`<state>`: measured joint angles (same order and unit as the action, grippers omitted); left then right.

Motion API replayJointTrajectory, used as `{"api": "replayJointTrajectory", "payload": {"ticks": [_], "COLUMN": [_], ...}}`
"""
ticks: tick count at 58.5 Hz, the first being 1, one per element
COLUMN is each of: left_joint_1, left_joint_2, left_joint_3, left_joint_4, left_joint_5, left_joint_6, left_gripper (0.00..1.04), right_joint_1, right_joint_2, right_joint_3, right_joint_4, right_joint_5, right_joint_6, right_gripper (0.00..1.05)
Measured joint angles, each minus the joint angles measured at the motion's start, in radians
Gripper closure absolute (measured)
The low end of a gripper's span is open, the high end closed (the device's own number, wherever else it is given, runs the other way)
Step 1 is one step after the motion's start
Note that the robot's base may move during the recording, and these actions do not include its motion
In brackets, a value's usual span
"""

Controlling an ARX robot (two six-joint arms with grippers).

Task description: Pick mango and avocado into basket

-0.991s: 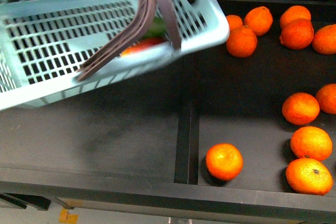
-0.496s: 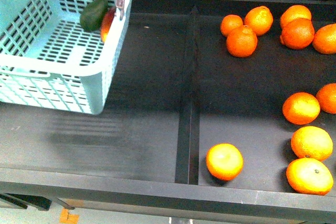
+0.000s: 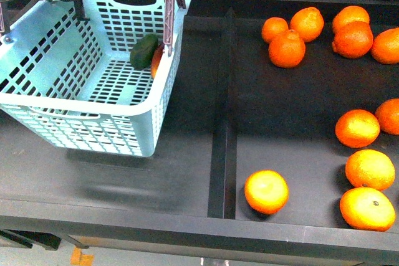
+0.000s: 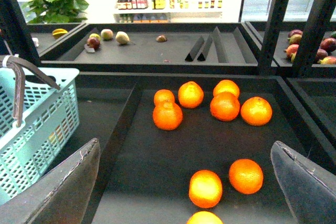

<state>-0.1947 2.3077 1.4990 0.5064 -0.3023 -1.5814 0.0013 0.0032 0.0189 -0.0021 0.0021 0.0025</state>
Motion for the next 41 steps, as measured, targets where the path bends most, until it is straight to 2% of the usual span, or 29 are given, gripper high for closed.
{"api": "replayJointTrajectory", "payload": {"ticks": [17,31,37,41], "left_joint_1": [-0.002,-0.004,-0.005,-0.005], "left_joint_2": [0.038,0.005,-0.029,-0.063], "left_joint_3": [0.01,0.0,-0.002,-0.002], "left_joint_4": [0.034,-0.012,-0.117,-0.239], "left_joint_5": [0.023,0.039,0.047,0.064], "left_joint_6": [0.008,0.013,0.013,0.014], "left_gripper": [0.9,0.49,0.31,0.19], "right_joint_1": [0.0,0.0,0.0,0.0], "right_joint_2": [0.0,0.0,0.0,0.0], "right_joint_3": [0.0,0.0,0.0,0.0], "right_joint_4": [0.0,0.0,0.0,0.0], "right_joint_5": [0.0,0.0,0.0,0.0], "right_joint_6": [0.0,0.0,0.0,0.0], "right_gripper": [0.09,0.09,0.09,0.09]}}
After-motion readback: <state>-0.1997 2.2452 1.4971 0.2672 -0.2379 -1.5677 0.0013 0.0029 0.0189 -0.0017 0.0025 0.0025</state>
